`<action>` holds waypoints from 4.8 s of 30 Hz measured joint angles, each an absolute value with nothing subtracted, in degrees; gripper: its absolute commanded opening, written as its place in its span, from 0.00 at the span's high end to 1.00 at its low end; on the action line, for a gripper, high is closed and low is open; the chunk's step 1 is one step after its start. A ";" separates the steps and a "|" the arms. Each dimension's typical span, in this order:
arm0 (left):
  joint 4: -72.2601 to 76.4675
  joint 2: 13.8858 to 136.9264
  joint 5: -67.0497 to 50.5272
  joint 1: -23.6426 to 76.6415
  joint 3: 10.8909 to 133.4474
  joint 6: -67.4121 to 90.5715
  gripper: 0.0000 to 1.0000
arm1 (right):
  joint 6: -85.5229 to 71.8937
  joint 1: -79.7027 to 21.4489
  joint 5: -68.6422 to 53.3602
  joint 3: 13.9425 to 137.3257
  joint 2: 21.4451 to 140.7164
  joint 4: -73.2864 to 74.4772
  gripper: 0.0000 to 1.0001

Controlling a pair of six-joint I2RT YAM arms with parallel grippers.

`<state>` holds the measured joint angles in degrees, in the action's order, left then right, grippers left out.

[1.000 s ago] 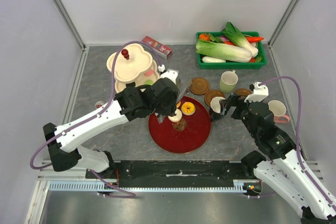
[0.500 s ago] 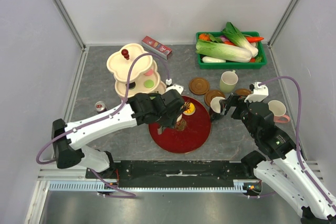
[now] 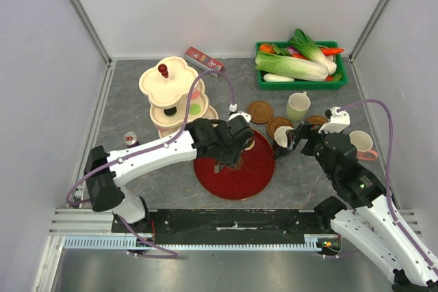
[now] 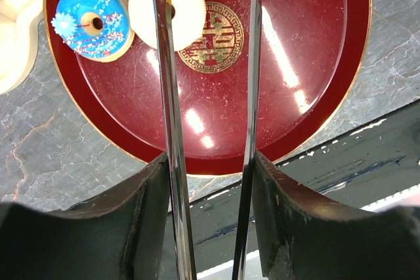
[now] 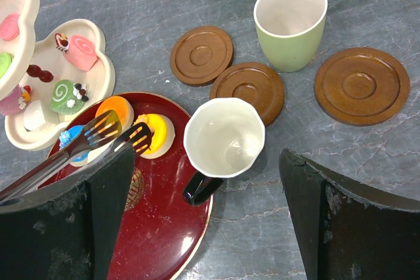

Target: Serve the afternoon tea

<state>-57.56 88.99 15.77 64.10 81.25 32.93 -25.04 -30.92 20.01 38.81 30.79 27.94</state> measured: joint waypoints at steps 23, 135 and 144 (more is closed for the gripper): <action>-58.04 95.02 16.43 63.96 83.88 32.16 0.43 | -25.04 -30.92 20.01 38.81 30.79 27.94 0.02; -77.49 78.13 30.22 45.23 103.15 36.05 0.42 | -25.04 -30.92 19.99 38.81 30.44 27.94 0.02; -77.80 78.37 31.18 45.23 105.67 36.05 0.41 | -25.04 -30.92 19.99 38.81 30.44 27.92 0.02</action>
